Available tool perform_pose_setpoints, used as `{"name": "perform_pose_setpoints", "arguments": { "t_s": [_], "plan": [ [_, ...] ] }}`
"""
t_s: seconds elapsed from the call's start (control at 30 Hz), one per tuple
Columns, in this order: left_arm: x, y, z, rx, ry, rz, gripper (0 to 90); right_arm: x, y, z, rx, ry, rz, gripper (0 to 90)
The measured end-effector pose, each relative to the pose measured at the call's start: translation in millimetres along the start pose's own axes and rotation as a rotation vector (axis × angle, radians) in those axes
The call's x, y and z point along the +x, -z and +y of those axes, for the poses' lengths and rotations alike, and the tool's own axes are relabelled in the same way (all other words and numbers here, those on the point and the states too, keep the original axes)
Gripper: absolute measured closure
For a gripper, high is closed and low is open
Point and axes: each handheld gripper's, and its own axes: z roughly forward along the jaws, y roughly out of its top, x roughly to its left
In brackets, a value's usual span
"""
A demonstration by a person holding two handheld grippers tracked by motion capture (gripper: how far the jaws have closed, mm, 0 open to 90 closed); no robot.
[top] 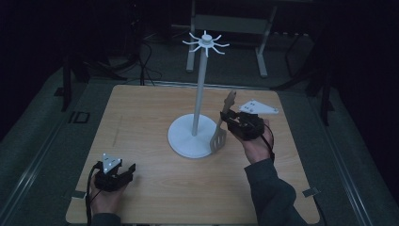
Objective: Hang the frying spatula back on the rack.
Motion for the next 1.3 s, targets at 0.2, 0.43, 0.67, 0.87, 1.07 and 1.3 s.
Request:
{"name": "perform_pose_setpoints", "arguments": {
  "t_s": [0.2, 0.43, 0.67, 0.87, 1.07, 1.3],
  "plan": [
    [0.2, 0.0, -0.1, -0.002, 0.003, 0.002, 43.2, 2.9, -2.4, 6.2, -0.005, 0.008, 0.002, 74.1],
    [0.3, 0.0, -0.2, -0.001, 0.005, 0.003, 42.8, 4.1, -3.0, 12.9, -0.019, 0.010, 0.008, 74.1],
    [0.2, -0.1, -0.2, -0.002, 0.005, 0.003, 42.8, 1.3, -2.0, 19.4, -0.033, 0.002, 0.015, 74.1],
    [0.2, -0.4, -0.2, 0.000, 0.005, 0.001, 42.7, 0.1, -2.8, 22.5, -0.038, 0.001, 0.016, 74.1],
    [0.6, 0.0, -0.1, -0.002, 0.007, 0.002, 42.8, -0.5, -3.4, 26.8, -0.049, 0.009, 0.015, 74.1],
    [0.9, 0.3, 0.0, -0.003, 0.007, 0.003, 42.7, -1.0, -3.5, 32.5, -0.063, 0.003, 0.017, 74.1]
  ]
}}
